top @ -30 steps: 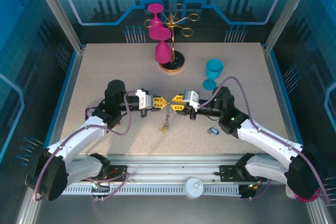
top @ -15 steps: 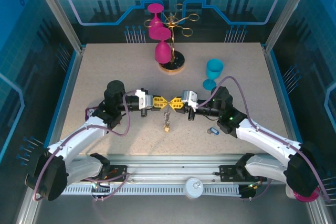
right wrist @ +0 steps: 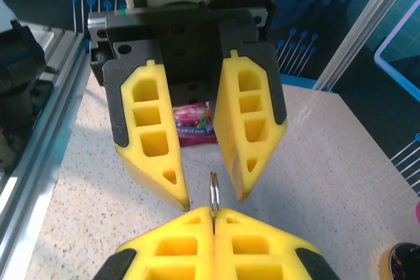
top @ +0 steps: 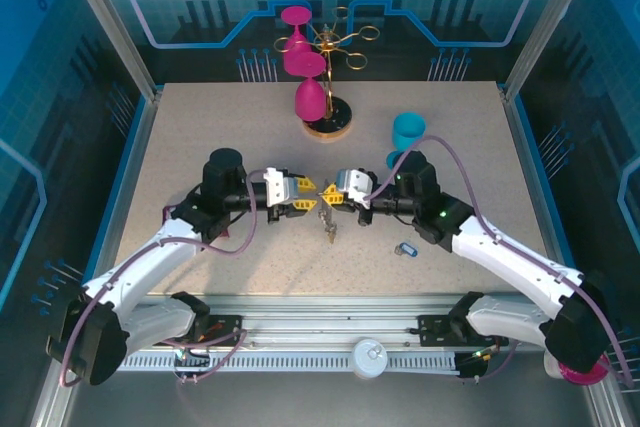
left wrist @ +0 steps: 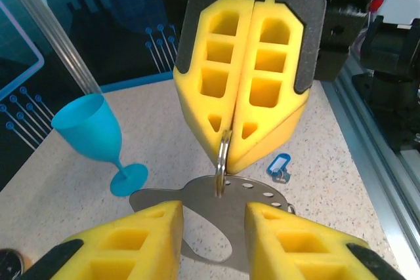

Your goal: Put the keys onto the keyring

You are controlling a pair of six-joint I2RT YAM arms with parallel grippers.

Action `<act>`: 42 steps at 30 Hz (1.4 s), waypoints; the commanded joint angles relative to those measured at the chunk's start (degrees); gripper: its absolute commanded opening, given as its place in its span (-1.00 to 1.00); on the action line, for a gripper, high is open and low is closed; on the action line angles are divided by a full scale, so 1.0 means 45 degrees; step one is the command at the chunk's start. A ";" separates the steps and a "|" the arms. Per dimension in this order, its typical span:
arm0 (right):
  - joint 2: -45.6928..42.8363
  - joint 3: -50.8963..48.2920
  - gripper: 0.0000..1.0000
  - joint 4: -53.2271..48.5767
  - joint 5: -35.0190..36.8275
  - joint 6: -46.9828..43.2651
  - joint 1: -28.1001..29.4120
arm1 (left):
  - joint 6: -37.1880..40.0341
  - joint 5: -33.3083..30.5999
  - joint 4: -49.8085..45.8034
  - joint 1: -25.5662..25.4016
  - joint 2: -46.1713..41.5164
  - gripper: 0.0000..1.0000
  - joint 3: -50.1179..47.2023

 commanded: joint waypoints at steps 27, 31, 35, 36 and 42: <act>0.1685 0.3754 -1.00 -0.4916 0.1098 -0.1971 0.1202 | 0.1252 0.0277 -0.1929 -0.0111 0.0068 -1.00 0.0629; 0.0709 0.2260 -0.53 -0.2949 0.0674 -0.0805 0.0482 | 0.0613 0.0172 -0.0475 -0.0109 -0.0320 -1.00 -0.0046; -0.0462 -0.0138 -0.35 -0.0009 -0.0150 0.0780 -0.0320 | -0.1388 0.0276 0.2697 -0.0114 -0.0534 -1.00 -0.1181; -0.0653 -0.0633 -0.36 0.0571 -0.0270 0.1128 -0.0397 | -0.2020 0.0318 0.3543 -0.0103 -0.0534 -1.00 -0.1428; -0.0772 -0.2027 -0.41 0.3009 -0.1078 0.2631 -0.0416 | -0.5037 0.0252 0.7467 -0.0114 -0.0340 -1.00 -0.2588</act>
